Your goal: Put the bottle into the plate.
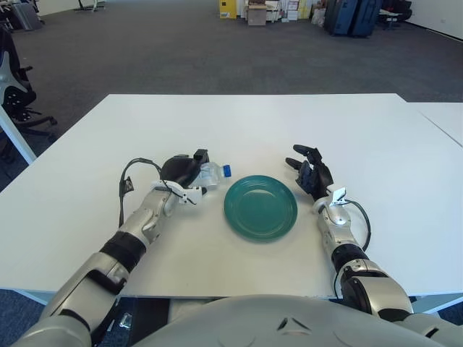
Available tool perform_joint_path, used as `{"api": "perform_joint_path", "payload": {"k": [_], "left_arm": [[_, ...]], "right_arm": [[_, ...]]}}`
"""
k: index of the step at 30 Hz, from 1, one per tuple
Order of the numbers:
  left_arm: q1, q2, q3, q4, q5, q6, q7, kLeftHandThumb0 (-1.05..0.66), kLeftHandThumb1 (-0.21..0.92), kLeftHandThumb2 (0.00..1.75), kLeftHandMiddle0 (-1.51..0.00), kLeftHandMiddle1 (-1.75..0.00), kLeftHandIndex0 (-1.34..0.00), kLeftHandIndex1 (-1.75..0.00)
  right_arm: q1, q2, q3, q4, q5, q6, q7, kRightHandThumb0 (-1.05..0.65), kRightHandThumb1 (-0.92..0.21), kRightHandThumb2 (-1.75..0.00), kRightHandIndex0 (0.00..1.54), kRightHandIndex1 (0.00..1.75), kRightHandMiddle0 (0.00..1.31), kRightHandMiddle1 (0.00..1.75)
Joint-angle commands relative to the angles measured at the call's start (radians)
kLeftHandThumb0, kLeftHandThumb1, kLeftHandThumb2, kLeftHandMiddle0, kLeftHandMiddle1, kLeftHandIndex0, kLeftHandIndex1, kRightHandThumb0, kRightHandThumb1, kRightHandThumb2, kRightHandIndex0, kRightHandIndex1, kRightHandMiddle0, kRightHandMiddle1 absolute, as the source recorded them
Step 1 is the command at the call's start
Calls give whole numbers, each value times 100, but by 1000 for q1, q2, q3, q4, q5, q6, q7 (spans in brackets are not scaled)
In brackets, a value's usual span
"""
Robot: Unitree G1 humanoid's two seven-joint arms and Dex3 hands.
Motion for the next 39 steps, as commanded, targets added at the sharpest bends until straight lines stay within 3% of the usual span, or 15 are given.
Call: {"api": "perform_joint_path", "payload": {"k": [1, 10, 19, 33, 39], "left_arm": [[17, 13, 62, -139, -21, -43, 17, -46, 33, 130, -114, -175, -59, -175], [135, -11, 87, -335, -16, -89, -3, -46, 33, 129, -115, -175, -59, -175], [197, -43, 72, -406, 3, -106, -37, -46, 34, 128, -116, -175, -58, -175], [203, -85, 42, -418, 51, -134, -74, -46, 33, 129, -116, -175, -59, -175], [162, -132, -16, -401, 113, -116, -114, -46, 33, 129, -115, -175, -59, -175]], "right_arm": [[147, 23, -17, 69, 15, 49, -23, -84, -92, -100, 32, 17, 0, 79], [139, 22, -26, 82, 20, 63, -28, -83, -92, -96, 33, 14, 0, 77], [138, 23, -28, 84, 19, 63, -26, -82, -92, -94, 33, 12, 0, 75], [140, 24, -25, 87, 22, 63, -1, -82, -92, -94, 36, 10, 0, 78], [143, 27, -25, 84, 24, 63, 8, -83, -92, -95, 38, 10, 0, 80]]}}
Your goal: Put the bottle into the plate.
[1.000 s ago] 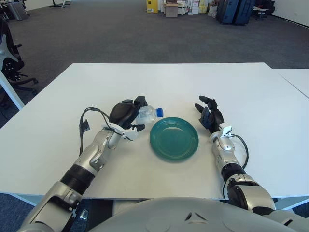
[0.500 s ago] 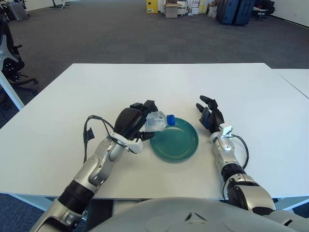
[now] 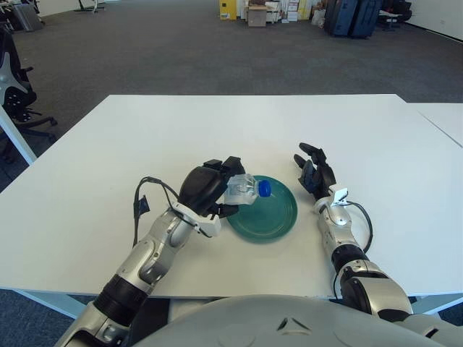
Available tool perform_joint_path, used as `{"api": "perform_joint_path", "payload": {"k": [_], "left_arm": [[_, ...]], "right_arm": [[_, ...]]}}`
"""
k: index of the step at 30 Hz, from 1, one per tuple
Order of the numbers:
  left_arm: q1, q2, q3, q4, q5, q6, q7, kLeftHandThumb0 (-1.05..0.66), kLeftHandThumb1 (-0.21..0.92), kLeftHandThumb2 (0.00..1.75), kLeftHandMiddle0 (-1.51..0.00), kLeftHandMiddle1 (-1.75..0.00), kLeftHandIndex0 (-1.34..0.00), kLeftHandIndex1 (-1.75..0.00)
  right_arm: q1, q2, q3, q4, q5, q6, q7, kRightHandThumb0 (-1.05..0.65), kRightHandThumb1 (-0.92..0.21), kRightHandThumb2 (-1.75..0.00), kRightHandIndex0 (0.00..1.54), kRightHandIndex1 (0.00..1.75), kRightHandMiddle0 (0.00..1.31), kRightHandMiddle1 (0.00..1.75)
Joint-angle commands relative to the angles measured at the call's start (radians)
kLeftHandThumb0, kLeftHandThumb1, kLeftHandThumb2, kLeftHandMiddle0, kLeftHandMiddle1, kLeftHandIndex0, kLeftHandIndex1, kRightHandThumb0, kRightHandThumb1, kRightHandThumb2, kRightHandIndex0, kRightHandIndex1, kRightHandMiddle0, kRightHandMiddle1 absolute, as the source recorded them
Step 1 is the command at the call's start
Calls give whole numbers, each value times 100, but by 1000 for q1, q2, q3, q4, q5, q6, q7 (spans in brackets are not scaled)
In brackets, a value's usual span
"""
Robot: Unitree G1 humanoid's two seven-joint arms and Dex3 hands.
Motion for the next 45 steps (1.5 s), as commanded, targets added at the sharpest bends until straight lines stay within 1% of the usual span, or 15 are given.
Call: {"api": "perform_joint_path", "payload": {"k": [1, 4, 9, 15, 22, 28, 30, 31, 33, 36, 39, 42, 44, 45], "left_arm": [[-79, -52, -56, -5, 66, 16, -37, -46, 33, 129, -115, -175, -59, -175], [-116, -78, -90, 2, 108, 32, -84, -46, 33, 130, -115, -175, -59, -175], [-160, -77, -112, 43, 127, 25, -140, -46, 33, 130, -115, -175, -60, -175], [-218, -94, -143, 132, 116, -6, -176, -47, 31, 132, -114, -175, -61, -175], [-251, -110, -160, 166, 110, -30, -194, -46, 33, 129, -109, -175, -59, -175], [-267, -111, -168, 180, 123, -42, -187, -43, 44, 115, -100, -175, -50, -175], [-269, -108, -170, 180, 128, -44, -186, -41, 51, 106, -95, -175, -46, -174], [-272, -109, -172, 184, 132, -43, -186, -41, 53, 104, -94, -175, -45, -174], [-276, -110, -174, 190, 137, -40, -188, -39, 62, 89, -91, -175, -41, -170], [-283, -110, -178, 201, 141, -38, -192, -38, 70, 76, -88, -175, -39, -167], [-288, -110, -179, 211, 140, -35, -200, -37, 75, 68, -85, -175, -38, -164], [-287, -109, -177, 212, 135, -30, -214, -37, 75, 65, -85, -175, -41, -160], [-284, -107, -174, 205, 131, -27, -226, -38, 70, 70, -87, -175, -44, -159], [-283, -105, -173, 201, 129, -25, -232, -39, 66, 77, -88, -175, -46, -160]], "right_arm": [[143, 25, -13, 85, 21, 43, 8, -83, -92, -95, 38, 10, 0, 81], [145, 27, -13, 85, 20, 41, 13, -83, -92, -95, 39, 10, 0, 80], [148, 31, -9, 88, 17, 36, 21, -84, -92, -96, 40, 10, 0, 80], [155, 35, -3, 87, 18, 23, 40, -82, -92, -96, 39, 8, 0, 80], [161, 45, -5, 85, 29, 23, 69, -80, -92, -97, 38, 6, 0, 82], [157, 48, -10, 99, 30, 27, 79, -79, -92, -98, 38, 6, 0, 85], [158, 49, -9, 101, 27, 27, 77, -80, -92, -98, 38, 6, 0, 85], [159, 48, -8, 101, 25, 27, 77, -80, -92, -98, 38, 6, 0, 85], [160, 48, -6, 102, 22, 25, 76, -80, -92, -99, 38, 6, 0, 83], [163, 47, -4, 102, 19, 20, 76, -80, -92, -100, 38, 5, 0, 82], [167, 45, 0, 100, 14, 9, 74, -80, -92, -100, 39, 6, 0, 82], [172, 44, 4, 97, 9, 2, 69, -80, -92, -100, 40, 6, 0, 84], [172, 43, 4, 96, 9, 2, 70, -80, -92, -100, 41, 7, 0, 85], [172, 43, 4, 96, 9, 3, 70, -80, -92, -99, 41, 6, 0, 85]]}}
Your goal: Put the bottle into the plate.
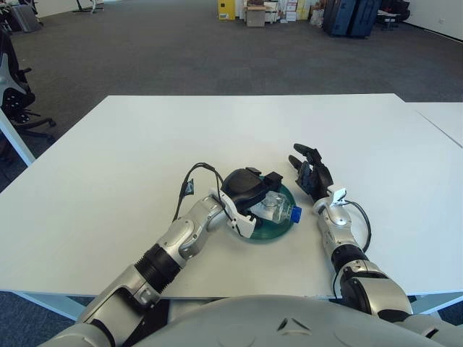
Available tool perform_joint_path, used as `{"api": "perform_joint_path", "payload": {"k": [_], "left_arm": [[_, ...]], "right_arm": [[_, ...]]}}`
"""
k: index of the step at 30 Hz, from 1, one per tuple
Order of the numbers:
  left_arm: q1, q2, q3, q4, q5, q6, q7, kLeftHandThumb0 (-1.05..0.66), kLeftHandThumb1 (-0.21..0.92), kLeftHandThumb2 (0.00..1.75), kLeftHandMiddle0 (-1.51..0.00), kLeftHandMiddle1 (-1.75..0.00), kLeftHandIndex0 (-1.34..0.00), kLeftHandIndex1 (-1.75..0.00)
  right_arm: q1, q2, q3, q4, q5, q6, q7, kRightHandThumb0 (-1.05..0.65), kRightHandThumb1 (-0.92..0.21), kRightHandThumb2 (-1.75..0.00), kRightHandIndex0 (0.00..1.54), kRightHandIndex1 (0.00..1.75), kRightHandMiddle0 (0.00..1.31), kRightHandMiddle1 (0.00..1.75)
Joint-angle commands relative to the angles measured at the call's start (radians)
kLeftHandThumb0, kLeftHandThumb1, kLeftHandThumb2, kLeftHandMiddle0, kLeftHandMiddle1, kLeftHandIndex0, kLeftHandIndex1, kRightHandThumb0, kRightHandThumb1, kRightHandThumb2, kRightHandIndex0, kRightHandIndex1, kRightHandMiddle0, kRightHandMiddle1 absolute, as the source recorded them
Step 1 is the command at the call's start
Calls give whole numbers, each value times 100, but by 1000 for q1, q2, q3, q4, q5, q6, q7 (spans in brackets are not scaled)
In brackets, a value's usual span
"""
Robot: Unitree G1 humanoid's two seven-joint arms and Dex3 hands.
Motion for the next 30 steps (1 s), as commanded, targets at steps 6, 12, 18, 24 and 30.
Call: {"api": "perform_joint_path", "payload": {"k": [6, 12, 18, 24, 30], "left_arm": [[-36, 30, 33, -45, -30, -1, -57, -41, 57, 94, -94, -175, -46, -167], [-47, 48, 53, -49, -74, -41, -57, -42, 52, 103, -88, -175, -46, -173], [-53, 70, 91, -86, -123, -58, -75, -44, 45, 113, -86, -175, -50, -174], [-52, 68, 100, -85, -149, -79, -66, -44, 45, 114, -79, -175, -50, -174], [-72, 115, 89, -116, -140, -93, -155, -85, 82, 63, -18, -119, -12, -127]], "right_arm": [[172, 37, -2, 98, 8, 33, -5, -84, -92, -98, 37, 4, 0, 85], [174, 38, 5, 98, -5, 24, -24, -87, -92, -98, 33, 2, 0, 84], [178, 46, 2, 84, 4, 41, -28, -89, -92, -99, 37, 4, 0, 87], [167, 39, -7, 91, 13, 60, -25, -89, -92, -100, 41, 5, 0, 92], [143, 27, -21, 140, 18, 89, -24, -90, -92, -100, 41, 4, 0, 87]]}}
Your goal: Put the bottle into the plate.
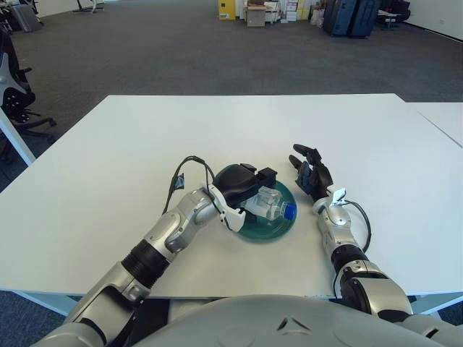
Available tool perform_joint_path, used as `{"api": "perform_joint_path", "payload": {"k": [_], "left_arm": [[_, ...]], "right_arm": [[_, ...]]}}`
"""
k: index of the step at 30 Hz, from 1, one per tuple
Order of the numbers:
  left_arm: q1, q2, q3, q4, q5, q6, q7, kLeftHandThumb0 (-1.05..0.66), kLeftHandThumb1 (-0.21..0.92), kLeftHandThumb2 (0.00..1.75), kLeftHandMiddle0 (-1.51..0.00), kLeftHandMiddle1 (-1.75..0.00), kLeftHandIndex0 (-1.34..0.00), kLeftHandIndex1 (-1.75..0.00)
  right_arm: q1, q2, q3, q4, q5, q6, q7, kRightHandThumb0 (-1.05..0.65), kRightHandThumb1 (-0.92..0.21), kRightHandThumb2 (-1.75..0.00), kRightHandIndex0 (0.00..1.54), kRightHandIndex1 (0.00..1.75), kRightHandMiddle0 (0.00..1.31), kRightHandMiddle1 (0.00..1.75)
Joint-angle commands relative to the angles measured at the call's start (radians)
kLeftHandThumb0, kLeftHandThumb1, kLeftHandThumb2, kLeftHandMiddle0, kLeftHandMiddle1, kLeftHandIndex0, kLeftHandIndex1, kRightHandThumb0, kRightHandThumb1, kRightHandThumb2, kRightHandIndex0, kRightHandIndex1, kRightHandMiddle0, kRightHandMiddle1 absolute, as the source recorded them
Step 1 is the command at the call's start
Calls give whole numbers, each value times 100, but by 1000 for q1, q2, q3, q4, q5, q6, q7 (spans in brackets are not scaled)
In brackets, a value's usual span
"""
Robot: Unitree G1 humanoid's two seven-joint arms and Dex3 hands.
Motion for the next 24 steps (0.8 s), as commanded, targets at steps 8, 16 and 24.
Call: {"api": "perform_joint_path", "payload": {"k": [8, 16, 24], "left_arm": [[-106, 92, 16, -177, -18, 38, -318, -104, 92, 65, -8, -11, 0, -47], [-135, 116, 9, -169, 3, -12, -327, -105, 92, 75, -1, -1, 0, -10], [-136, 116, 20, -173, 7, 0, -339, -105, 92, 77, 0, 0, 0, 0]], "right_arm": [[132, 33, -35, 148, 37, 121, -13, -94, -92, -98, 33, 1, 0, 52], [135, 34, -20, 139, 11, 122, -51, -93, -92, -96, 33, 2, 0, 46], [149, 34, -11, 124, 12, 98, -41, -91, -92, -98, 42, 6, 0, 57]]}}
